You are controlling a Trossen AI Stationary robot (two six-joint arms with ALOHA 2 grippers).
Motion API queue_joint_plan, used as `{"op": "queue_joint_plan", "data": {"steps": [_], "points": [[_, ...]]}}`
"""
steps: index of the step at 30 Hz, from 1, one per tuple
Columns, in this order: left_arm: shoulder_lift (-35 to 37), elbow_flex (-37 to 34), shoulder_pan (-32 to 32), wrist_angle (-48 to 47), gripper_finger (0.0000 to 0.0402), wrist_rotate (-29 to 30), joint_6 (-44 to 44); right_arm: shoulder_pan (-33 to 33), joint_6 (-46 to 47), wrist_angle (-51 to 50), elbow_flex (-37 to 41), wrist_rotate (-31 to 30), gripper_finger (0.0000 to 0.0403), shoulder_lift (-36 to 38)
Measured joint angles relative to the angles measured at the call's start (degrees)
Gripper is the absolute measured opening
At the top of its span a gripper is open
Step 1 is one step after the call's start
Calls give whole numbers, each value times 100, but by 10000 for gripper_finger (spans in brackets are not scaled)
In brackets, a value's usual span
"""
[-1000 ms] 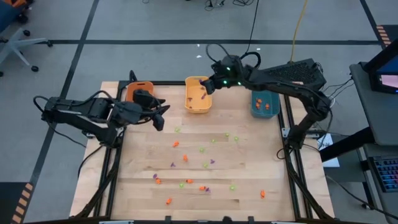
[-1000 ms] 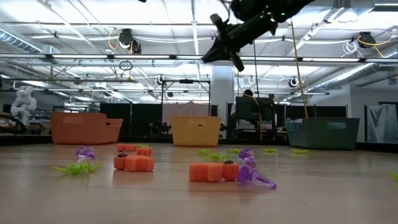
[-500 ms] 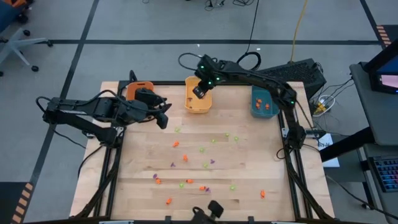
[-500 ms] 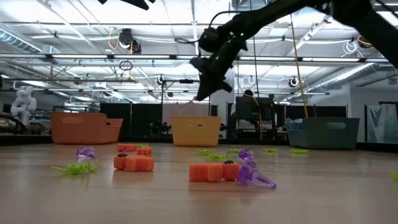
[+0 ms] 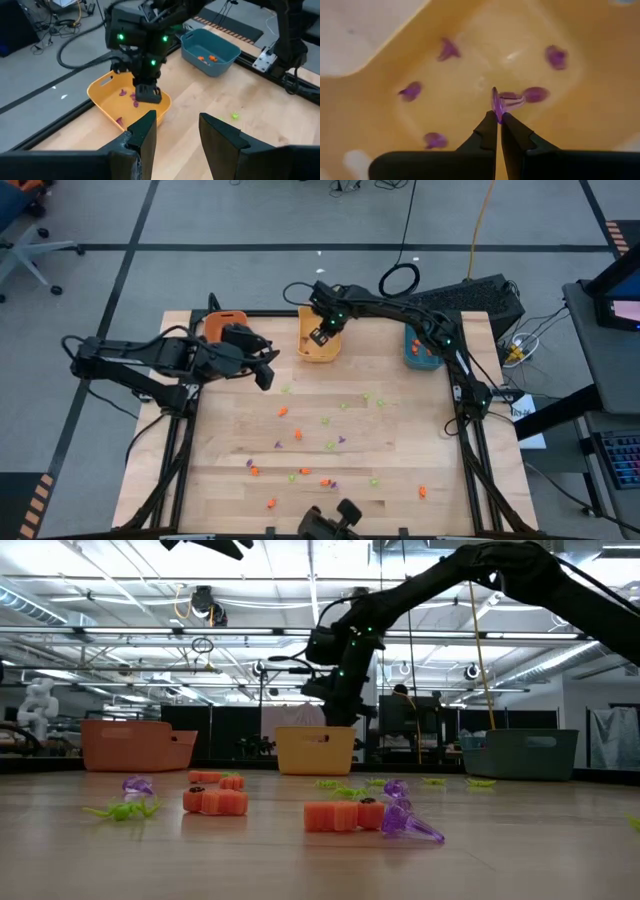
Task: Sort Halloween decoration
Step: Put the purple witch hat toy into the yellow bin, then put the orange skeleton toy into the blue bin
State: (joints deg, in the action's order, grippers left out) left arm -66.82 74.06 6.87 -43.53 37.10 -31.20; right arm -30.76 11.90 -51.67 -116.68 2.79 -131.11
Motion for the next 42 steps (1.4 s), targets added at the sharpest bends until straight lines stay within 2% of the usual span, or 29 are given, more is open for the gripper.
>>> {"op": "queue_joint_plan", "data": {"steps": [3, 7, 15, 19, 23, 30, 35, 42], "points": [[-36, 0, 0, 3, 148, -70, 0, -4, -22, 21, -4, -322, 0, 13], [-58, 0, 0, -4, 148, -104, 4, -4, -60, -48, -4, -418, 15, 11], [-100, 0, 0, -5, 148, -449, 2, 8, -51, -196, -45, -422, 85, 35], [-116, 0, 0, -71, 148, -781, -27, 9, -20, -504, -340, -424, 120, 46], [-113, 0, 0, -308, 148, -937, -436, 23, -17, -928, -791, -396, 142, 239], [-113, 0, 0, -1121, 148, -1252, -750, 329, 273, -1140, -1014, 182, 150, 1167], [-98, -276, 12, -1460, 148, -1328, -748, 791, 239, -1506, -1016, 181, 149, 1742], [-88, -828, 239, -1508, 148, -2006, -744, 1671, 568, -2290, -1016, 172, 149, 2177]]}}
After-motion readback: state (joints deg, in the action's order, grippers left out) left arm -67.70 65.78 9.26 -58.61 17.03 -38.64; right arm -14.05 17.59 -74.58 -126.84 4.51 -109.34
